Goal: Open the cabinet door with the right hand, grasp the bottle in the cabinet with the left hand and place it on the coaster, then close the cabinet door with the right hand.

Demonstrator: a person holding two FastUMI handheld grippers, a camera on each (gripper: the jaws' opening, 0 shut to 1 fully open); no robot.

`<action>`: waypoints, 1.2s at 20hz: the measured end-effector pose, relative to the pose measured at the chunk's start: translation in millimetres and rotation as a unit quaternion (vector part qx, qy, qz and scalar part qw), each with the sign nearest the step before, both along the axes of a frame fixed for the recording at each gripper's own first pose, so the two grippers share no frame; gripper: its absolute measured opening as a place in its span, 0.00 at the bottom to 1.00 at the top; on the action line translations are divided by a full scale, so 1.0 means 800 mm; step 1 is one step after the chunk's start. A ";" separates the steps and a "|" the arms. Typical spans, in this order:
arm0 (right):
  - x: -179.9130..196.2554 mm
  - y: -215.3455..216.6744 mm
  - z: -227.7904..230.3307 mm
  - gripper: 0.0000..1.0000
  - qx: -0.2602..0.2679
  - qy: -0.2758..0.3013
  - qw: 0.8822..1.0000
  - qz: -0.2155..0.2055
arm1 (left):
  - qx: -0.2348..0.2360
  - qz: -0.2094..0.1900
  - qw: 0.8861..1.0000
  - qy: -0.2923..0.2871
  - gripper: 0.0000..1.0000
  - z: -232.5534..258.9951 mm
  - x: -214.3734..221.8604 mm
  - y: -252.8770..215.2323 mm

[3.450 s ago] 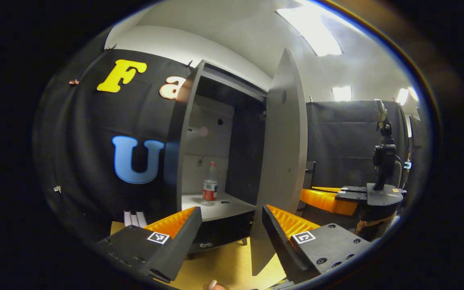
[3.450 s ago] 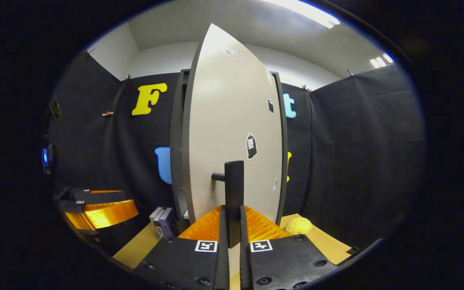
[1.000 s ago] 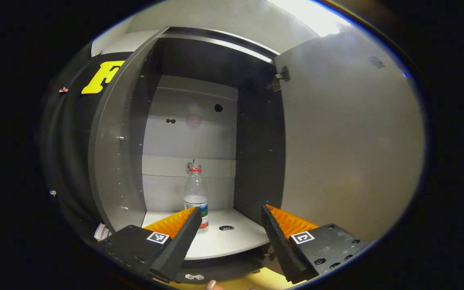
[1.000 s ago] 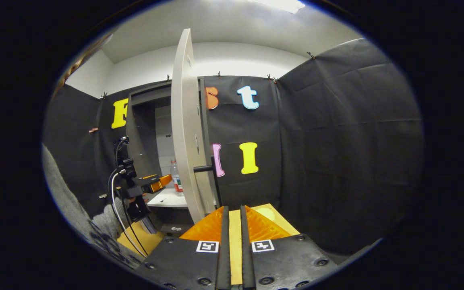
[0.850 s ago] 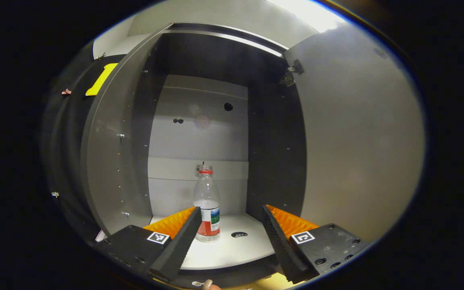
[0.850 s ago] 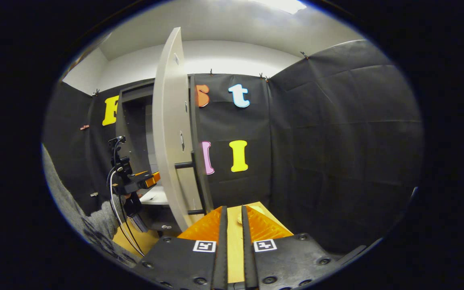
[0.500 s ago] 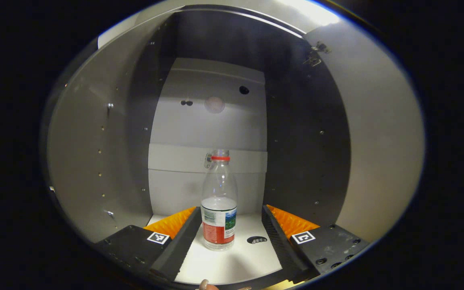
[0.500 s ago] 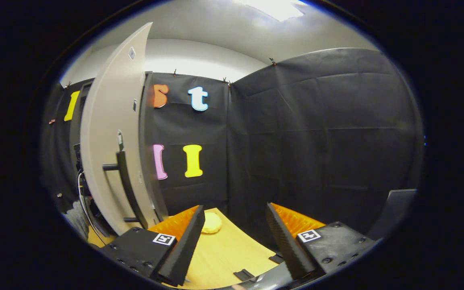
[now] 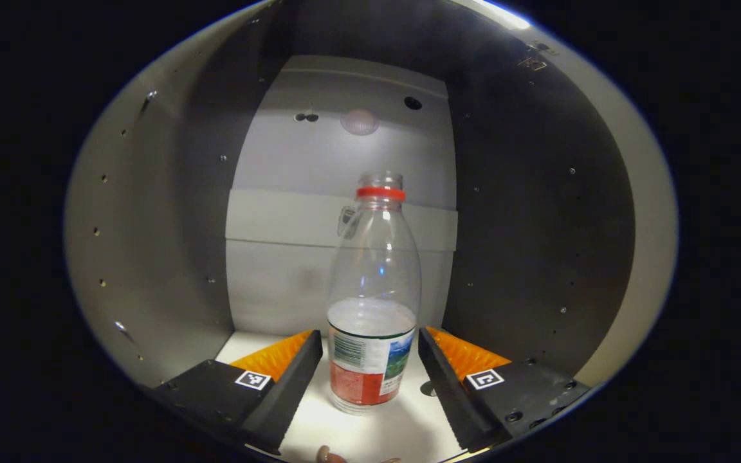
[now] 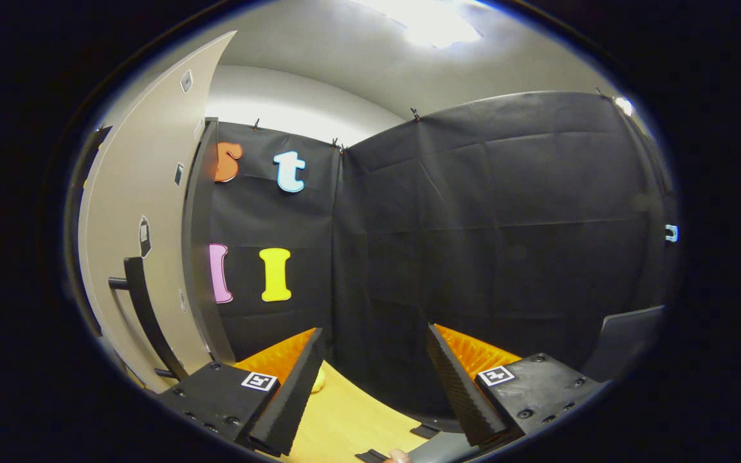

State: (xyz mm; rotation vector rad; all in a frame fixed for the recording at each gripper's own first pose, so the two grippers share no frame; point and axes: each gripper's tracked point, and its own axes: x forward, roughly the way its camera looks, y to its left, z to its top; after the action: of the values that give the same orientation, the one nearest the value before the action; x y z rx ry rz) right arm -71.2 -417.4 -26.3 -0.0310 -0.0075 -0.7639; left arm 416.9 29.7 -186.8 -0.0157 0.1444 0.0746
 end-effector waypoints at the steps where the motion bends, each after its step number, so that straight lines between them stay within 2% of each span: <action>1: -0.002 -0.002 0.001 0.97 0.000 -0.002 1.000 -0.005 | -0.001 -0.002 1.000 0.003 0.95 -0.002 0.003 0.001; 8: -0.001 -0.004 -0.005 0.97 -0.004 0.009 1.000 -0.009 | 0.026 0.000 1.000 -0.015 0.94 0.028 0.006 -0.001; 9: 0.000 -0.003 -0.006 0.97 -0.005 0.011 1.000 -0.008 | 0.026 0.001 1.000 -0.016 0.92 0.032 0.009 0.000; 16: 0.004 -0.006 -0.009 0.97 -0.005 0.017 1.000 -0.008 | 0.002 0.028 1.000 -0.014 0.94 0.032 0.033 0.020; 18: 0.005 -0.007 -0.011 0.97 -0.003 0.021 1.000 -0.009 | 0.018 0.030 0.999 -0.006 0.89 0.030 0.035 0.021; 19: 0.004 -0.005 -0.011 0.97 -0.003 0.022 1.000 -0.008 | 0.019 0.026 0.999 -0.002 0.77 0.030 0.033 0.016; 22: 0.005 -0.001 -0.009 0.97 -0.003 0.021 1.000 -0.005 | -0.009 -0.010 1.000 -0.003 0.75 0.033 0.021 -0.008; 24: 0.004 0.004 -0.006 0.97 -0.004 0.016 1.000 -0.003 | 0.000 -0.024 1.000 -0.005 0.75 0.042 0.007 -0.012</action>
State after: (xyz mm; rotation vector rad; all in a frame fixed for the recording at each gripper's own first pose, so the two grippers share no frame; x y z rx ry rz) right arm -68.4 -413.9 -31.1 -0.0515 0.0205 -0.7695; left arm 422.6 20.4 -153.2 -0.0134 0.1352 0.0264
